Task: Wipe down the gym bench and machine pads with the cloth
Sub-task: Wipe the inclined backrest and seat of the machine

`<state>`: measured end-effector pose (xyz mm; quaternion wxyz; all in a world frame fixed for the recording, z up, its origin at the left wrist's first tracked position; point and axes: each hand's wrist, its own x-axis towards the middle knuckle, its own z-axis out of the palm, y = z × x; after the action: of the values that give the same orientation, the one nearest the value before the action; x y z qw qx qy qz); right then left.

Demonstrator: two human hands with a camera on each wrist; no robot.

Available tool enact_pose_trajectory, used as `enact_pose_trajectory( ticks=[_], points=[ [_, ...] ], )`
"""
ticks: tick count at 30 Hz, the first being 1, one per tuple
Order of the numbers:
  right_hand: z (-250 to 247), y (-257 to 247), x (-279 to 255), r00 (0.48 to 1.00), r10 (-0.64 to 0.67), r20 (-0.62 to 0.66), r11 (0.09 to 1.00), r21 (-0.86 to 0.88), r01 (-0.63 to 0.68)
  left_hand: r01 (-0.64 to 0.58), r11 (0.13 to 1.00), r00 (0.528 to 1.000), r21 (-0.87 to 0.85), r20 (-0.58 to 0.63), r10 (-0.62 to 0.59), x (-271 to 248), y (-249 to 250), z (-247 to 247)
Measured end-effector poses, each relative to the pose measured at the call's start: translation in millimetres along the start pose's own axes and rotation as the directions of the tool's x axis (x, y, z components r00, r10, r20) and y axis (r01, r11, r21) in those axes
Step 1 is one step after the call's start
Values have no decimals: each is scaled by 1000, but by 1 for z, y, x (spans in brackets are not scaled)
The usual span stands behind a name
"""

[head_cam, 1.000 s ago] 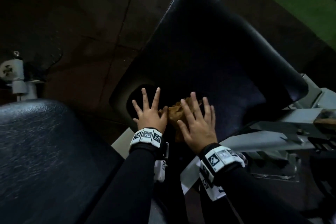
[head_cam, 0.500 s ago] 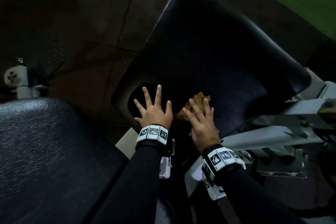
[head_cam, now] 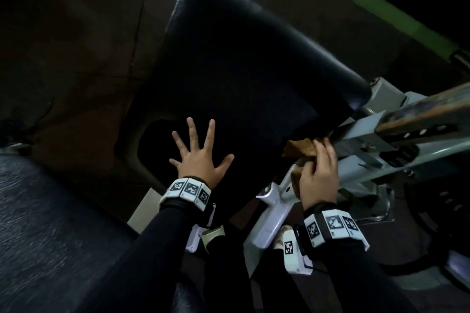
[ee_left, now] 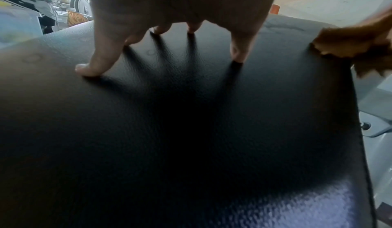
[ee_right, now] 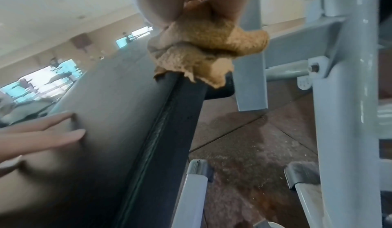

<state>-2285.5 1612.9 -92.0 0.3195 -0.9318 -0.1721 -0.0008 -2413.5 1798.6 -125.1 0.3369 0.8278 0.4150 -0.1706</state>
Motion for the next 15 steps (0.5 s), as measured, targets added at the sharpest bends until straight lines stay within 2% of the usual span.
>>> enact_pose_trajectory(
  ticks=[3, 7, 10, 15],
  points=[
    [3, 0, 5, 984, 175, -38, 983, 64, -172, -12, 1000, 1000, -27, 8, 12, -1, -1, -1],
    [12, -5, 10, 947, 302, -106, 948, 138, -287, -19, 1000, 1000, -24, 18, 19, 0, -1, 0],
    [23, -12, 7, 946, 319, -55, 936, 171, -306, -17, 1000, 999, -23, 29, 18, -1, -2, -1],
    [39, -5, -4, 964, 252, 87, 948, 177, -264, -20, 999, 999, -26, 42, 22, -1, -2, -3]
  ],
)
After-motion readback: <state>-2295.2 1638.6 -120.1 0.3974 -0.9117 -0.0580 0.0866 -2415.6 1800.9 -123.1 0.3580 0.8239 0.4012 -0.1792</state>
